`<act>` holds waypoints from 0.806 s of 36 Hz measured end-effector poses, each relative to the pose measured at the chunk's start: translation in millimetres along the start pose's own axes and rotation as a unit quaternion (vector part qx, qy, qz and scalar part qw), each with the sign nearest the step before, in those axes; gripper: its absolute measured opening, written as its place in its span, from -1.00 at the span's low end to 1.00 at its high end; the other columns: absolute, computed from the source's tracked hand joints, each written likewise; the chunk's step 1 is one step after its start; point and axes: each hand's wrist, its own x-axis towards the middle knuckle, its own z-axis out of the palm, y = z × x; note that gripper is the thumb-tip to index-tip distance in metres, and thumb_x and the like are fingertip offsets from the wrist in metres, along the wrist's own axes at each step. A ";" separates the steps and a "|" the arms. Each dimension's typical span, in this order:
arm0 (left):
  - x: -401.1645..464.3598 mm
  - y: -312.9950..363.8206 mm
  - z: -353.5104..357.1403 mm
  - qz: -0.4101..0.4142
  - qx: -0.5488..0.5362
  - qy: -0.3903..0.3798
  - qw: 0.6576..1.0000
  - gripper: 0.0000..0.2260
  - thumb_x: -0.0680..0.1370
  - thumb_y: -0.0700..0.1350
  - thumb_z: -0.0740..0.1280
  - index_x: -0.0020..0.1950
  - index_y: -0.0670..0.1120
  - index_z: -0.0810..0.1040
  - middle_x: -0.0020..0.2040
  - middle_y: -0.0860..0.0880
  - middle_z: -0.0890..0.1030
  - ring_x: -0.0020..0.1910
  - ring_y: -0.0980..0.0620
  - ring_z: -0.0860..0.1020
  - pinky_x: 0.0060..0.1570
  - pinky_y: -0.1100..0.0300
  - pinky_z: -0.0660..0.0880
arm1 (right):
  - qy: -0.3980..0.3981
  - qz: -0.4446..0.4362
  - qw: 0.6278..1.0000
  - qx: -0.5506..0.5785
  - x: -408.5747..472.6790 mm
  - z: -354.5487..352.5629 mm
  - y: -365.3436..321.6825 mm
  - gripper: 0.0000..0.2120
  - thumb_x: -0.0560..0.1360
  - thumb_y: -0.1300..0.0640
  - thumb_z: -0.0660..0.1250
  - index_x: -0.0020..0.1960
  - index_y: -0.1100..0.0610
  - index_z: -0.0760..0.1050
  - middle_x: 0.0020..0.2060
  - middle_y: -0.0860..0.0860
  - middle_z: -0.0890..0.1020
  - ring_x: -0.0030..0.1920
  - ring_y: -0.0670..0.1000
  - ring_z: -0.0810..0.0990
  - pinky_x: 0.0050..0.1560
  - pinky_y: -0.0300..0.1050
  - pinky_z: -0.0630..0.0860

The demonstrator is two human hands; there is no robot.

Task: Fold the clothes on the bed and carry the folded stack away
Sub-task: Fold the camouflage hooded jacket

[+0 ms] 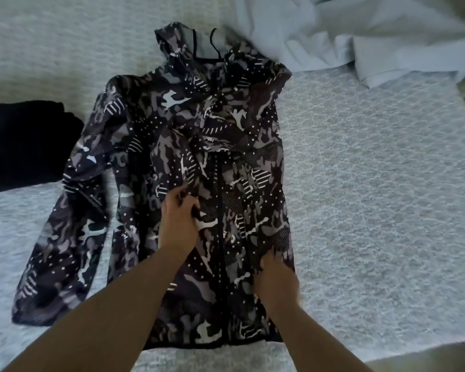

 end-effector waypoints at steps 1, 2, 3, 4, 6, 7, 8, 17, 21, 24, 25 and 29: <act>1.1 0.2 -4.3 -0.041 -0.051 0.026 0.998 -0.74 0.47 -0.39 0.25 0.07 -0.12 0.50 0.40 -0.13 0.22 0.28 -0.14 0.35 0.10 0.05 0.47 | -0.018 -0.005 1.000 -0.013 -2.8 2.1 -0.5 -0.77 0.58 0.16 0.16 0.22 0.11 0.39 0.15 0.04 0.51 0.06 0.07 0.58 -0.13 -0.13 0.47; 2.8 -0.7 -9.4 -0.087 -0.095 0.043 0.991 -0.75 0.49 -0.38 0.22 0.08 -0.10 0.48 0.38 -0.12 0.23 0.17 -0.12 0.43 0.01 0.08 0.46 | -0.040 -0.001 0.999 -0.026 -5.1 2.9 -0.8 -0.77 0.58 0.18 0.13 0.21 0.12 0.42 0.15 0.05 0.53 0.08 0.07 0.59 -0.13 -0.13 0.46; 5.6 -1.9 -15.3 -0.135 -0.135 0.055 0.980 -0.74 0.51 -0.35 0.18 0.09 -0.06 0.46 0.34 -0.11 0.26 0.04 -0.08 0.47 -0.07 0.11 0.44 | -0.060 0.008 0.998 -0.031 -6.4 1.7 -0.9 -0.77 0.59 0.21 0.11 0.19 0.13 0.45 0.14 0.05 0.56 0.09 0.07 0.59 -0.11 -0.13 0.46; 8.8 -3.3 -22.1 -0.182 -0.175 0.067 0.965 -0.72 0.53 -0.32 0.13 0.08 0.01 0.43 0.27 -0.09 0.33 -0.10 -0.03 0.47 -0.16 0.13 0.41 | -0.070 0.013 0.997 -0.033 -6.9 -2.0 -1.7 -0.76 0.58 0.22 0.10 0.16 0.13 0.48 0.11 0.05 0.58 0.11 0.07 0.59 -0.08 -0.13 0.47; 16.8 -6.8 -37.2 -0.265 -0.251 0.090 0.927 -0.69 0.53 -0.27 0.07 0.03 0.14 0.37 0.04 -0.09 0.49 -0.30 0.00 0.46 -0.37 0.14 0.39 | -0.064 -0.005 0.998 -0.029 -4.4 -14.9 -8.6 -0.79 0.56 0.20 0.13 0.11 0.11 0.50 0.08 0.04 0.58 0.10 0.07 0.58 -0.06 -0.14 0.47; 20.9 -8.1 -45.7 -0.293 -0.283 0.103 0.908 -0.69 0.52 -0.26 0.07 0.02 0.17 0.37 -0.07 -0.10 0.53 -0.35 -0.02 0.46 -0.43 0.13 0.39 | -0.052 -0.022 0.998 -0.016 -1.4 -23.5 -15.0 -0.81 0.55 0.17 0.16 0.09 0.10 0.50 0.07 0.03 0.57 0.09 0.07 0.58 -0.05 -0.14 0.47; 24.5 -9.1 -54.4 -0.306 -0.318 0.117 0.890 -0.69 0.52 -0.26 0.07 0.01 0.16 0.37 -0.13 -0.11 0.55 -0.35 -0.06 0.48 -0.40 0.08 0.43 | -0.041 -0.040 0.998 0.007 2.1 -32.9 -24.3 -0.82 0.54 0.14 0.17 0.08 0.08 0.50 0.07 0.02 0.56 0.07 0.07 0.57 -0.05 -0.14 0.46; 33.5 2.4 -129.0 -0.231 -0.485 0.171 0.826 -0.64 0.51 -0.37 0.09 -0.10 0.10 0.43 -0.08 -0.02 0.58 -0.07 -0.06 0.57 -0.02 0.03 0.51 | -0.106 -0.143 0.862 0.474 8.8 -131.2 -158.6 -0.44 0.49 -0.23 0.27 0.40 0.02 0.36 0.29 -0.05 0.47 0.16 -0.10 0.46 0.14 -0.18 0.37; 37.9 24.5 -149.2 -0.186 -0.556 0.172 0.792 -0.78 0.59 -0.31 0.14 -0.02 0.02 0.41 -0.03 -0.05 0.61 -0.10 0.08 0.64 -0.13 0.26 0.56 | -0.163 -0.109 0.767 0.611 -1.6 -170.2 -199.4 -0.09 0.18 -0.46 0.22 0.38 0.05 0.39 0.32 -0.06 0.46 0.30 -0.03 0.42 0.38 -0.01 0.32; 42.1 43.0 -157.8 -0.192 -0.594 0.188 0.758 -0.90 0.60 -0.26 0.19 0.04 -0.07 0.42 0.00 -0.10 0.64 -0.04 0.03 0.66 -0.03 0.20 0.58 | -0.184 -0.080 0.712 0.673 -0.9 -188.2 -213.1 -0.04 0.13 -0.44 0.23 0.37 0.12 0.39 0.31 -0.01 0.48 0.30 -0.01 0.43 0.35 -0.06 0.32; 43.9 48.7 -158.7 -0.203 -0.597 0.195 0.751 -0.92 0.60 -0.24 0.21 0.06 -0.10 0.42 0.00 -0.11 0.65 -0.03 0.00 0.66 0.01 0.15 0.58 | -0.192 -0.075 0.697 0.687 1.5 -193.6 -214.3 -0.07 0.16 -0.43 0.25 0.36 0.12 0.40 0.30 -0.02 0.50 0.29 -0.02 0.44 0.32 -0.08 0.32; 52.1 68.9 -151.5 -0.226 -0.446 0.216 0.838 -0.92 0.52 -0.17 0.32 -0.10 -0.01 0.44 -0.01 -0.09 0.58 -0.02 -0.10 0.59 0.01 0.02 0.54 | -0.205 -0.085 0.634 0.741 16.5 -224.0 -210.8 -0.53 0.45 -0.27 0.28 0.13 0.07 0.57 0.00 -0.03 0.66 -0.03 -0.08 0.62 0.03 -0.17 0.47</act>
